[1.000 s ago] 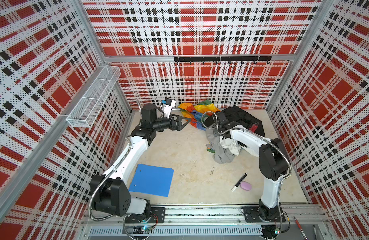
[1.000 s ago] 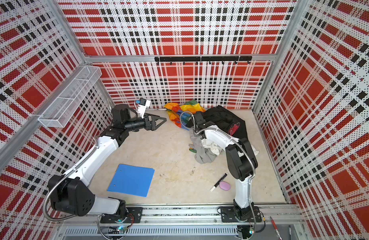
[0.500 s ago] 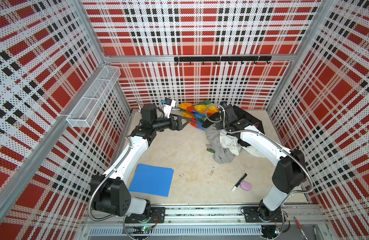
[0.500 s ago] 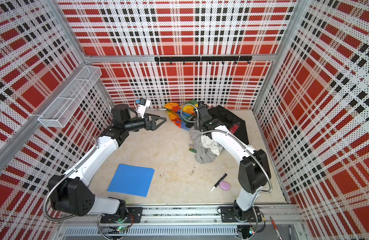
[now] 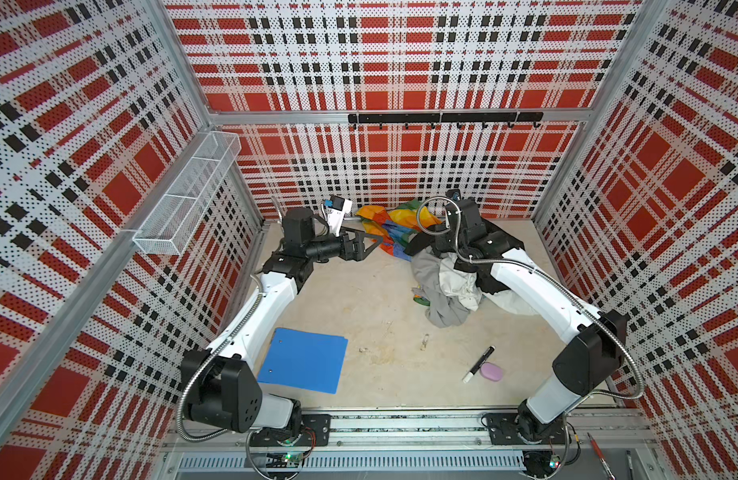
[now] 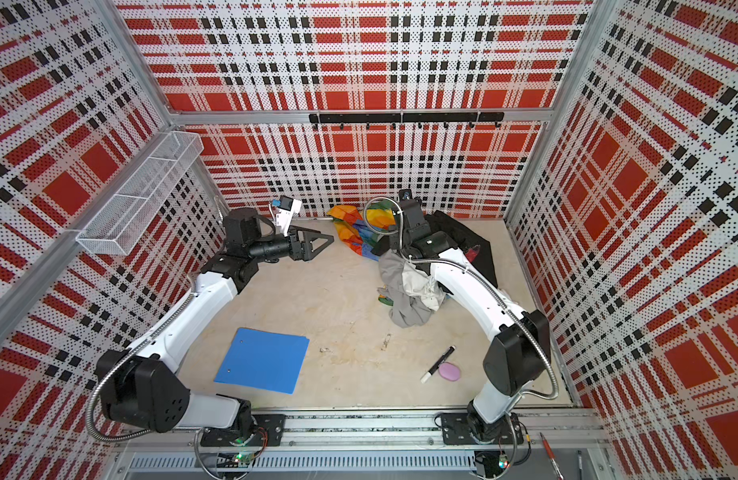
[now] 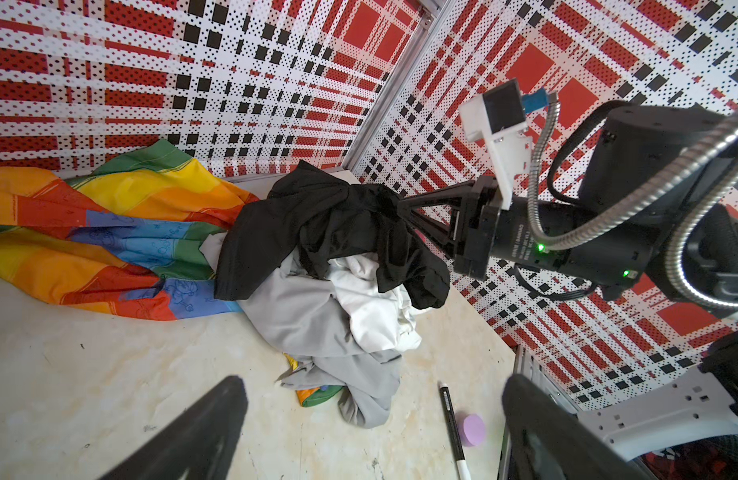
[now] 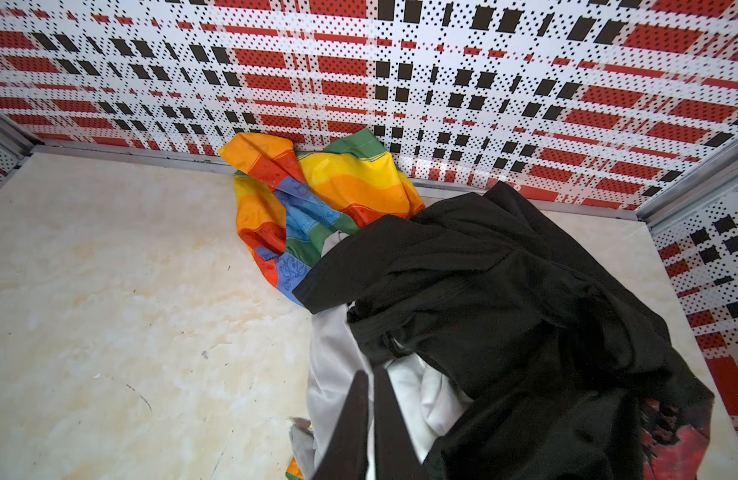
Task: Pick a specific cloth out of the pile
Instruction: 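Reach the right gripper into the pile and grasp the light grey cloth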
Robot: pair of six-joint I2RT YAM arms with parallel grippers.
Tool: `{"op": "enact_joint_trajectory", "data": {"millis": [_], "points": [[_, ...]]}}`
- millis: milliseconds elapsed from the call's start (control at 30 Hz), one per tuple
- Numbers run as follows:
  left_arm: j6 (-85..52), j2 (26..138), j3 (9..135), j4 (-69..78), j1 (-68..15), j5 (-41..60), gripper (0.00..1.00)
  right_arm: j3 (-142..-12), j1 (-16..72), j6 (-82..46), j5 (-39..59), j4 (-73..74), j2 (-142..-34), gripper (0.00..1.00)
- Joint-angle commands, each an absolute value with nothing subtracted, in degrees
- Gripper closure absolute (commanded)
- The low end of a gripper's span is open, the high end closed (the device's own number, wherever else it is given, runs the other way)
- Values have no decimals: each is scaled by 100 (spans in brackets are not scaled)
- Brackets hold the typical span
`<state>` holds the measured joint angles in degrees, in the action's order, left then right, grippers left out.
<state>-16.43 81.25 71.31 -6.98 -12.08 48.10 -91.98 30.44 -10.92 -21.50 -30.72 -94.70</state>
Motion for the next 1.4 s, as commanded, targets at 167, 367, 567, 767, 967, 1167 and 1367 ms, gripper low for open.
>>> {"op": "enact_joint_trajectory", "data": {"millis": [167, 367, 567, 767, 967, 1167, 1367], "points": [[-1666, 8145, 7099, -571, -1251, 4929, 1, -9468, 3045, -914, -1791, -2656, -8922, 93], [-1653, 8140, 7097, -570, -1258, 4932, 1, -9469, 3048, -888, -1719, -2484, -8743, 92], [-1654, 8125, 7102, -575, -1261, 4928, 1, -9095, 3050, -1048, -1406, -2736, -9073, 72], [-1653, 8122, 7102, -584, -1261, 4931, 1, -8810, 2983, -1201, -1406, -2786, -9642, 59], [-1622, 8089, 7109, -611, -1270, 4900, 1, -8695, 2726, -1361, -818, -2619, -10200, 55], [-1622, 8101, 7119, -616, -1265, 4920, 1, -8662, 2656, -1404, -851, -2646, -10538, 54], [-1641, 8104, 7119, -605, -1270, 4924, 1, -8558, 2580, -1485, -904, -2683, -10714, 56]]}}
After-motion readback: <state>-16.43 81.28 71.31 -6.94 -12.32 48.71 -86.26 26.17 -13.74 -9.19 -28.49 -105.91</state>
